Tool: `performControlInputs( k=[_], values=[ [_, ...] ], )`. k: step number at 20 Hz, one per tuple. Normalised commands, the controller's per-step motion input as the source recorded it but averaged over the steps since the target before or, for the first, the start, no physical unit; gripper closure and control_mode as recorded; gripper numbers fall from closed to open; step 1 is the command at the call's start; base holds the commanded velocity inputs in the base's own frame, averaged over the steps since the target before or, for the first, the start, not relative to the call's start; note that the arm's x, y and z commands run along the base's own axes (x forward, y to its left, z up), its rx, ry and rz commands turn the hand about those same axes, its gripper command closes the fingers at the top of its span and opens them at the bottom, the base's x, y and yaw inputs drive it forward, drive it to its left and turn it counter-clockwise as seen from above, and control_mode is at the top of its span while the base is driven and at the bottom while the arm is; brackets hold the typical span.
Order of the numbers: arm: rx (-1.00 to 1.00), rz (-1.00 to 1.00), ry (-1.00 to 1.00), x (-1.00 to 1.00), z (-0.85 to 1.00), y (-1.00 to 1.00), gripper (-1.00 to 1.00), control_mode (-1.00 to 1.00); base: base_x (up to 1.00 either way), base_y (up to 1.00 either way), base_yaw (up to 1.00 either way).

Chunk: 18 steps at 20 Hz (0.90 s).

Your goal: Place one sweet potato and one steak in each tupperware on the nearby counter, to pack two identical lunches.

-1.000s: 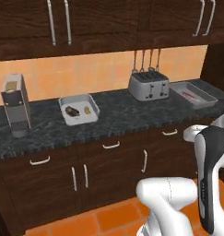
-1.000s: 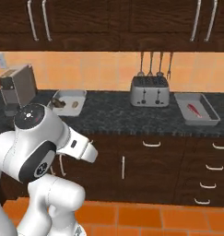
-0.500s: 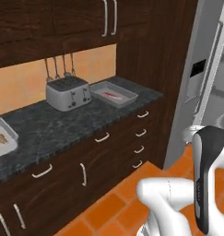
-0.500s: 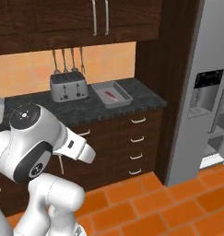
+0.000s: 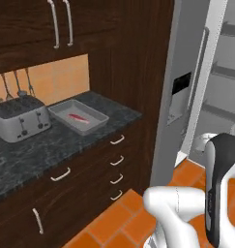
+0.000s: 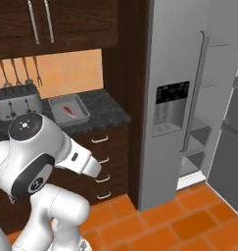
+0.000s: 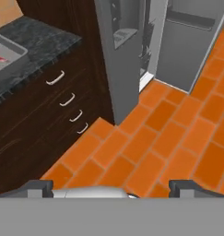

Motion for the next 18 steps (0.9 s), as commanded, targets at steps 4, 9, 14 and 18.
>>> performControlInputs(
  k=[4, 9, 14, 18],
  values=[
    [0.00, 0.00, 0.00, 0.00, 0.00, 0.00, -1.00, 1.00, 1.00, -0.97, 0.08],
    [0.00, 0.00, 0.00, 0.00, 0.00, 0.00, -1.00, 1.00, 1.00, -0.93, 0.16],
    [0.00, 0.00, 0.00, 0.00, 0.00, 0.00, -1.00, 1.00, 1.00, -0.75, 0.25],
    [0.00, 0.00, 0.00, 0.00, 0.00, 0.00, -1.00, 1.00, 0.94, -0.68, 0.37]
  ],
)
